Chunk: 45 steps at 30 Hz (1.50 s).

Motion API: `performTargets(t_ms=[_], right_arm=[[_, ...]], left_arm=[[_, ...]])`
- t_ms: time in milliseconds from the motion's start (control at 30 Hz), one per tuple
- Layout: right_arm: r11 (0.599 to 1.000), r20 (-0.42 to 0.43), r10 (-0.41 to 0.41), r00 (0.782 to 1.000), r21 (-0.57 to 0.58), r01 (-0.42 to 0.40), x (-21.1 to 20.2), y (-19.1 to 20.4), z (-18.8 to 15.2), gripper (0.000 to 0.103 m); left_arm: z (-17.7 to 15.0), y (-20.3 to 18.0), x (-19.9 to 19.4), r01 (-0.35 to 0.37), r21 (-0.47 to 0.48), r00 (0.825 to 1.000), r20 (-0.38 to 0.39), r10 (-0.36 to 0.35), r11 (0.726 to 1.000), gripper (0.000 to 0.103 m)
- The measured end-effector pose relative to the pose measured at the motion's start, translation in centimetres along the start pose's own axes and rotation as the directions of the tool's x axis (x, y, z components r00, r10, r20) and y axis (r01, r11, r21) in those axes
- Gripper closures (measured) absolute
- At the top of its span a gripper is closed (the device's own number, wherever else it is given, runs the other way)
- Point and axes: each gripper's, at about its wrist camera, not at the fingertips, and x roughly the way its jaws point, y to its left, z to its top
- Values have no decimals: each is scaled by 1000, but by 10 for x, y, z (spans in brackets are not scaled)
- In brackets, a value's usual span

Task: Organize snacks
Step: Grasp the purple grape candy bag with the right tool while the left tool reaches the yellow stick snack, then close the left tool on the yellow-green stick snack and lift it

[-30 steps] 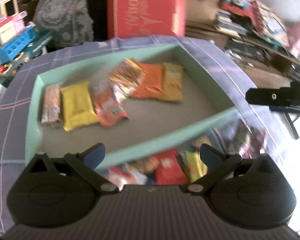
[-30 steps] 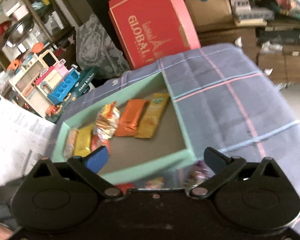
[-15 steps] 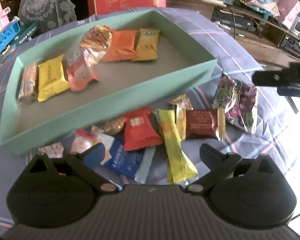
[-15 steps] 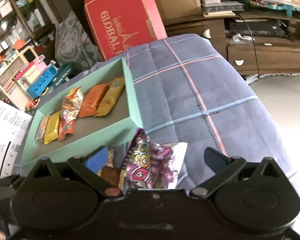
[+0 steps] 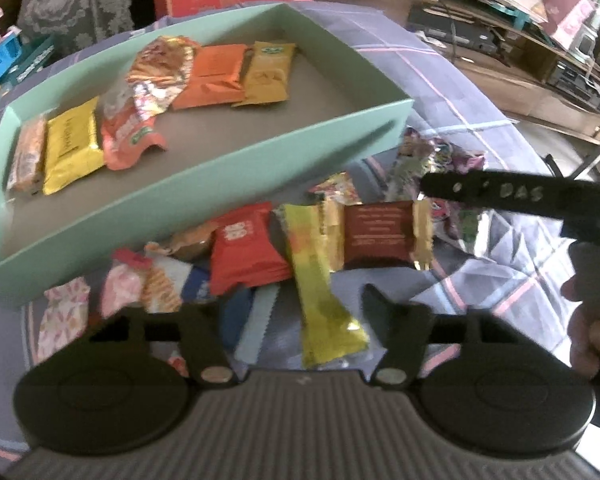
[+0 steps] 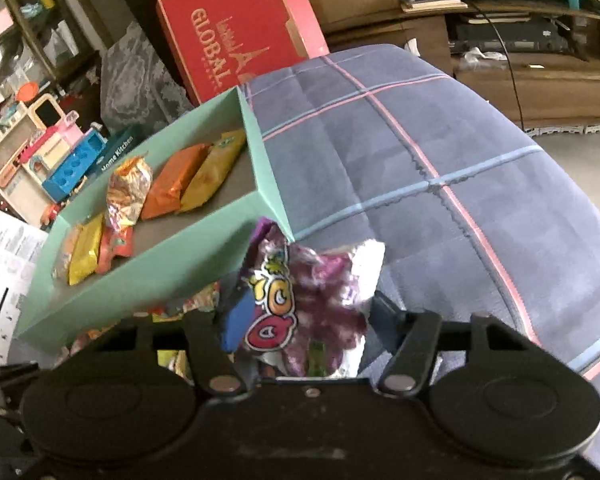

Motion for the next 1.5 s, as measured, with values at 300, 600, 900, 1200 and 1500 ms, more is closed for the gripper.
performTargets(t_ms=[300, 600, 900, 1200, 1500], right_arm=[[999, 4, 23, 1000, 46, -23, -17, -28, -7, 65], [996, 86, 63, 994, 55, -68, -36, -32, 21, 42], [982, 12, 126, 992, -141, -123, 8, 13, 42, 42], [976, -78, 113, 991, -178, -125, 6, 5, 10, 42], [987, -29, 71, 997, -143, -74, -28, -6, -1, 29]], left_arm=[[1, -21, 12, 71, 67, 997, -37, -68, 995, 71], [14, -3, 25, 8, -6, 999, -52, -8, 1000, 70], [14, -18, 28, 25, 85, 999, -36, -22, 996, 81], [20, -21, 33, 26, 104, 999, -31, -23, 994, 76], [21, -38, 33, 6, 176, 1000, -11, -4, 984, 87]])
